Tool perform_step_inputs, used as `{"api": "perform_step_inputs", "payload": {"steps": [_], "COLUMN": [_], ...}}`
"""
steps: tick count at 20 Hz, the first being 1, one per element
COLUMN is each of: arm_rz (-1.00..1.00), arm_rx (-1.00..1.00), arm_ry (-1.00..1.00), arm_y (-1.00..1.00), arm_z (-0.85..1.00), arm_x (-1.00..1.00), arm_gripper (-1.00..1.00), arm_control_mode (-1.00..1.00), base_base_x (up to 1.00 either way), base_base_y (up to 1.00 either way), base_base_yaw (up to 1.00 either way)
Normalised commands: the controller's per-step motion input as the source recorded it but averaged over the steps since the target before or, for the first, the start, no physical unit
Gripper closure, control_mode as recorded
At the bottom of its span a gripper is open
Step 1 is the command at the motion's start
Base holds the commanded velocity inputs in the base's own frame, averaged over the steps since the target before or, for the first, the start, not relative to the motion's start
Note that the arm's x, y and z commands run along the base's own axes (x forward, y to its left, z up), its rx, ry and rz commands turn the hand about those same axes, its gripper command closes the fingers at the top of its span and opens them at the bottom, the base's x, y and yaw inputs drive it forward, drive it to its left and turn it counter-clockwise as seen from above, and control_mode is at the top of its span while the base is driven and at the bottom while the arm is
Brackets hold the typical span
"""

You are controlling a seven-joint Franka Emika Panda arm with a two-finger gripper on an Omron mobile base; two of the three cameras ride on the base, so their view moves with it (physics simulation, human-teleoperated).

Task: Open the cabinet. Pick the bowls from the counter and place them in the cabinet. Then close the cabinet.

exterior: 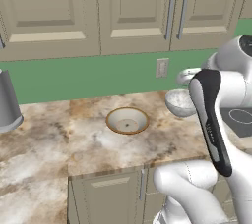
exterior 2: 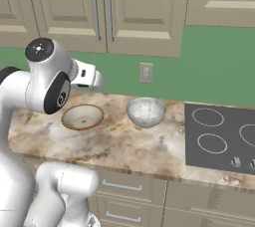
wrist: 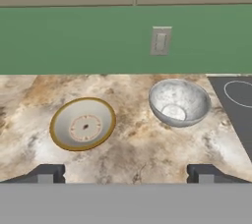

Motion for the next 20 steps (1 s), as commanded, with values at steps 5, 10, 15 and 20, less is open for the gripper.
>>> {"api": "perform_step_inputs", "payload": {"steps": [5, 10, 15, 20], "arm_rz": [-0.03, 0.00, 0.00, 0.00], "arm_rx": [-0.08, -0.02, -0.02, -0.01], "arm_ry": [-0.03, 0.00, 0.00, 0.00], "arm_y": [0.07, 0.00, 0.00, 0.00], "arm_z": [0.61, 0.61, 0.49, 0.32], "arm_x": [0.00, 0.00, 0.07, 0.15], "arm_gripper": [-1.00, -1.00, -1.00, -1.00], "arm_control_mode": [-1.00, -1.00, -1.00, -1.00], "base_base_x": [0.00, 0.00, 0.00, 0.00], "base_base_y": [0.00, 0.00, 0.00, 0.00], "base_base_yaw": [0.00, 0.00, 0.00, 0.00]}}
